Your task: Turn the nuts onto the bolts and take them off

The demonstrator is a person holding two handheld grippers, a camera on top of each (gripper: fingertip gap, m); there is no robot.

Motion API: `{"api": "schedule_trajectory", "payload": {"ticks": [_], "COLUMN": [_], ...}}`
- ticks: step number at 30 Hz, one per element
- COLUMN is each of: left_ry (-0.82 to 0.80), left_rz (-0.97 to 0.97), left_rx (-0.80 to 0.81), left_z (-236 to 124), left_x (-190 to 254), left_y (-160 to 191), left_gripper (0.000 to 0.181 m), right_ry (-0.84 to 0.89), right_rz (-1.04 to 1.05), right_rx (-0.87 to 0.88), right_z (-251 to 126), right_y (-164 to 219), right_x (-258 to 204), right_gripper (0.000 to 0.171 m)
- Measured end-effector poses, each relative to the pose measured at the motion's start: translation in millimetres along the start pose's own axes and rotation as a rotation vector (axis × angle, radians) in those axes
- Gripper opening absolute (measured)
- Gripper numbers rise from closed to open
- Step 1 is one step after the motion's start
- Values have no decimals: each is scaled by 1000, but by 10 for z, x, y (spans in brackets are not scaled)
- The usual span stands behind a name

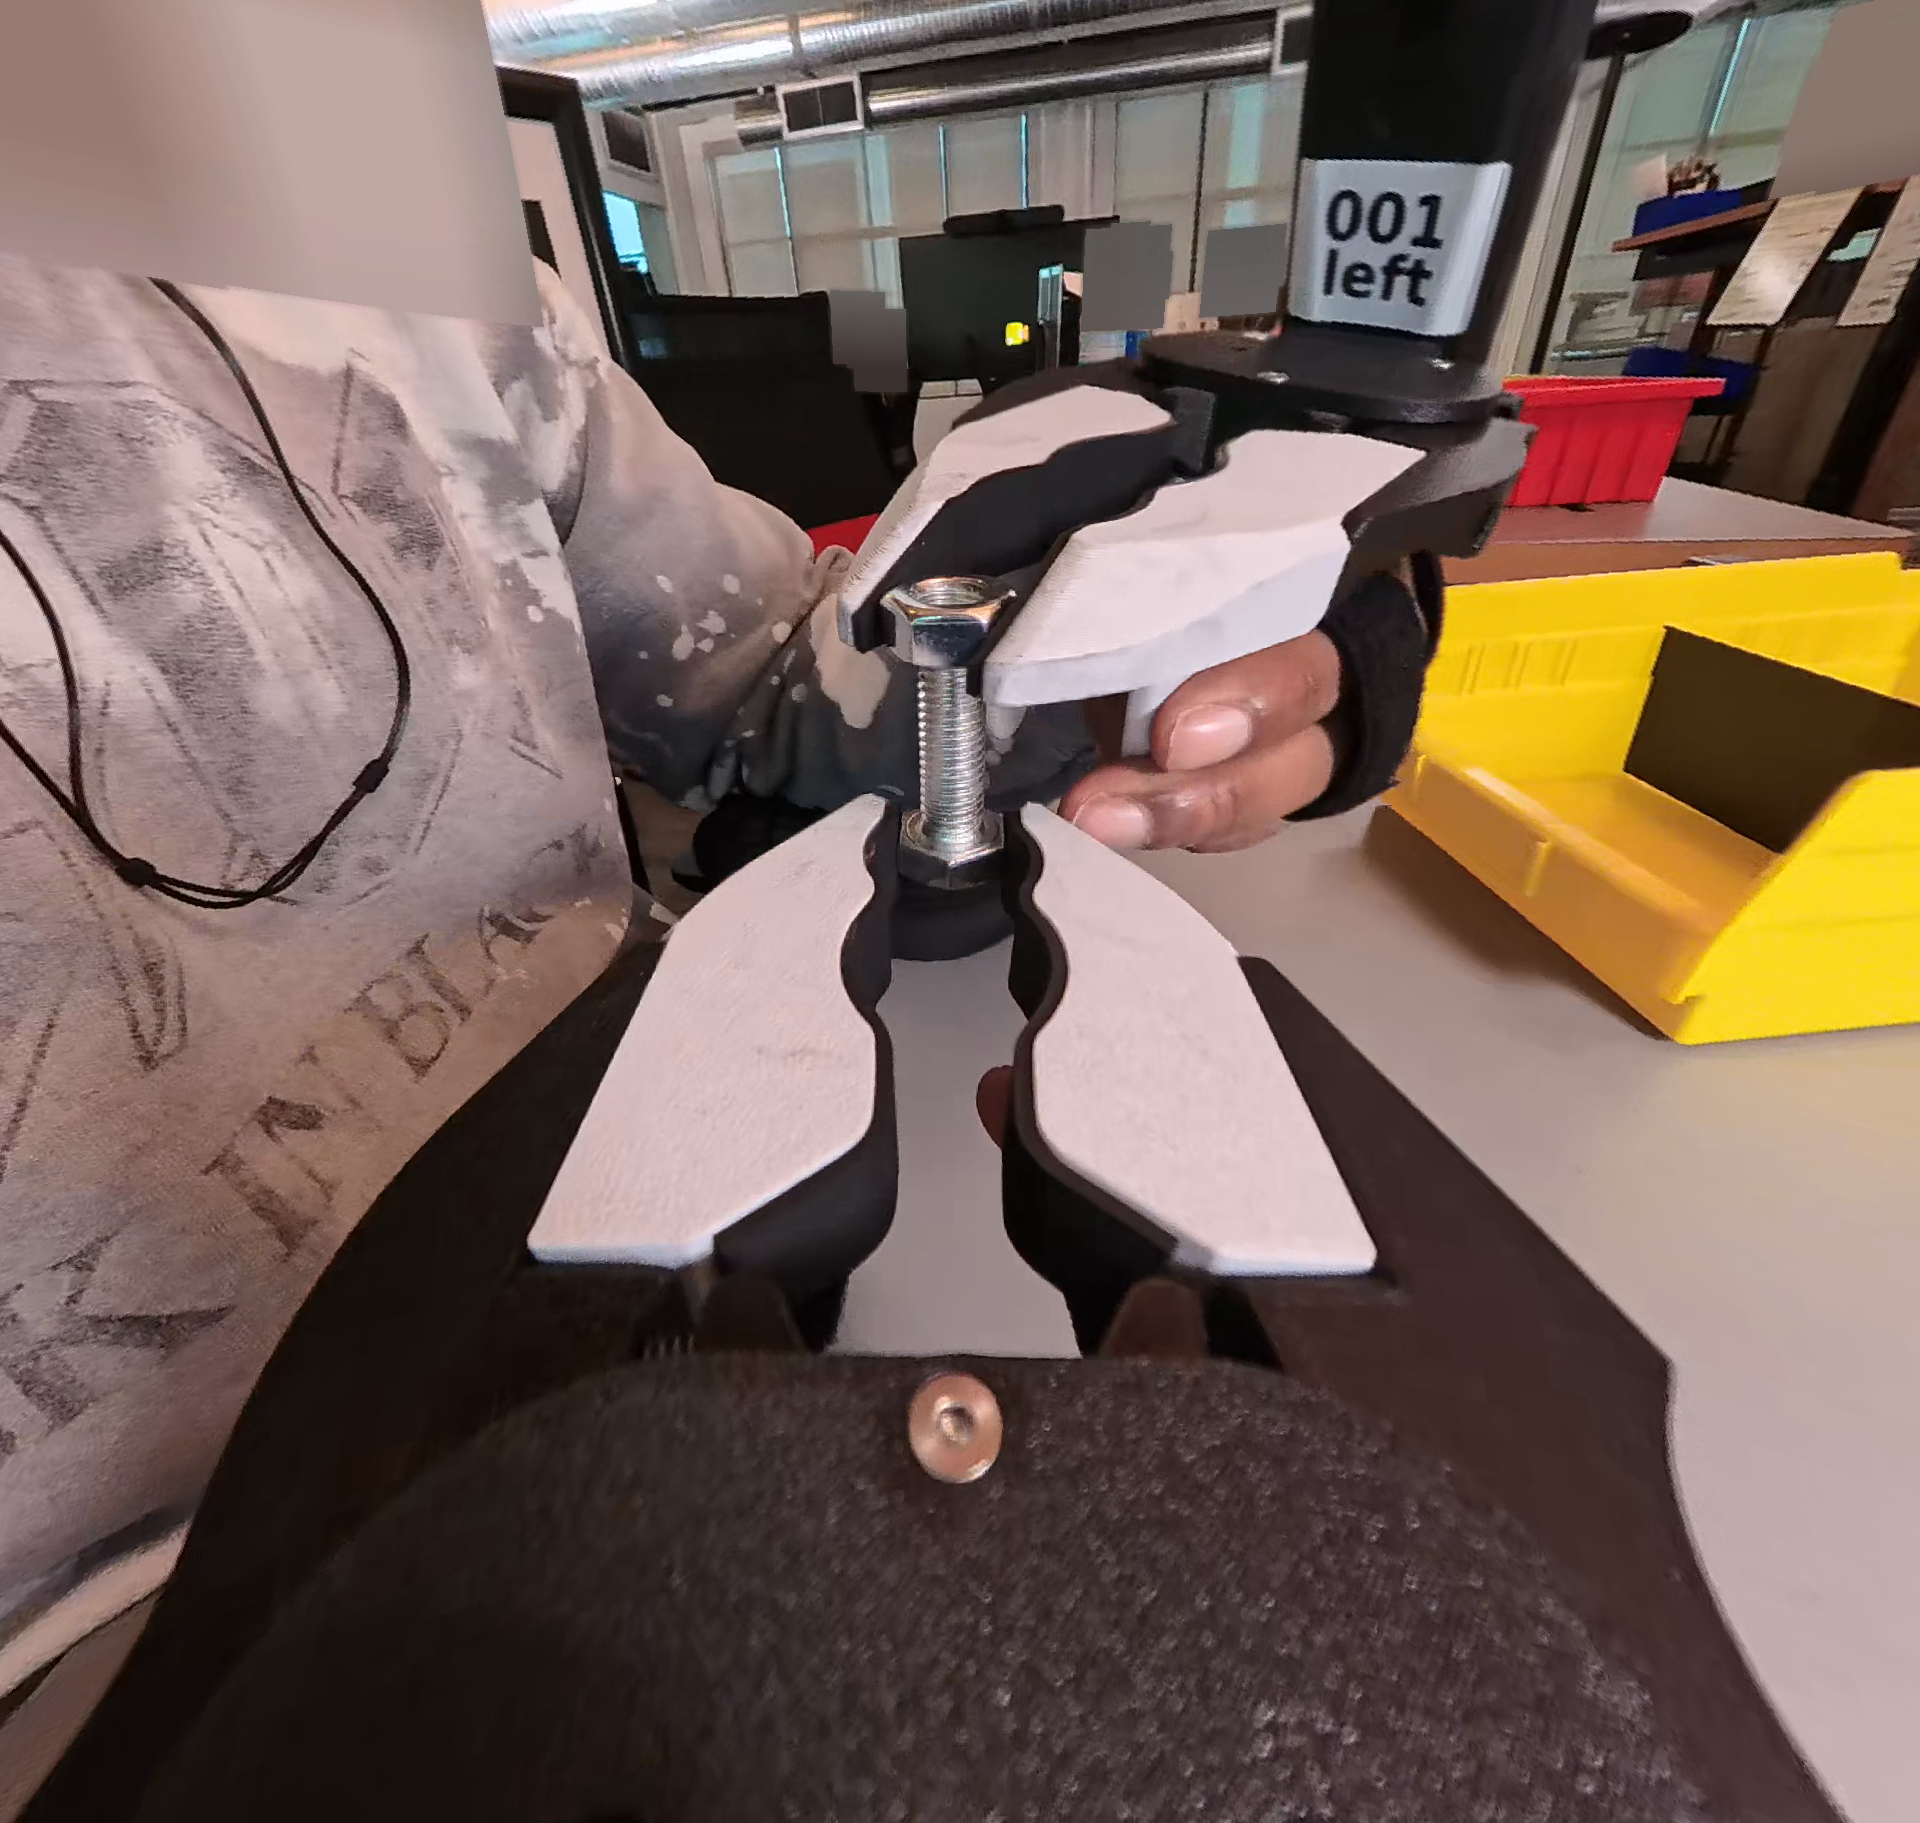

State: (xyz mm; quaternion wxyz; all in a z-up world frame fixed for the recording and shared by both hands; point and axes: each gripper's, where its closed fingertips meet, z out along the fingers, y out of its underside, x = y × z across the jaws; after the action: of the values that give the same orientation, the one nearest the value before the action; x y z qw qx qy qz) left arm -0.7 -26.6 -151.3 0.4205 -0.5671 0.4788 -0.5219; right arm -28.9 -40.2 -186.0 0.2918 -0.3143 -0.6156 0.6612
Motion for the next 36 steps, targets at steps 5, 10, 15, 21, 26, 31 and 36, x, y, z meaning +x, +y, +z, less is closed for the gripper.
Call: {"api": "schedule_trajectory", "payload": {"ticks": [5, 10, 15, 21, 26, 31, 36], "left_ry": [4, -26, -98, -205, -341, -307, -351], "left_rz": [29, 41, 59, 64, 67, 72, 31], "left_rx": [-15, -32, -20, 39, 129, 119, 106], "left_z": [-15, -41, -83, -171, -369, -287, -317], "left_x": [15, -26, -117, -298, -514, -455, -607], "left_y": [33, 66, 37, -38, -143, -123, -30], "left_gripper": [19, 23, 30, 28, 22, 29, 27], "right_ry": [9, 33, 91, 165, 177, 218, 257], "right_rz": [-14, -19, -15, -24, -36, -39, -67], "right_rx": [-12, -10, -14, 10, 45, 36, -11], "right_z": [19, 3, -29, -105, -167, -199, -231], "right_y": [22, 21, 39, -6, -100, -76, -14], "right_x": [1, 44, 147, 270, 286, 357, 424], "right_gripper": [18, 18, 18, 18, 18, 19, 19]}}
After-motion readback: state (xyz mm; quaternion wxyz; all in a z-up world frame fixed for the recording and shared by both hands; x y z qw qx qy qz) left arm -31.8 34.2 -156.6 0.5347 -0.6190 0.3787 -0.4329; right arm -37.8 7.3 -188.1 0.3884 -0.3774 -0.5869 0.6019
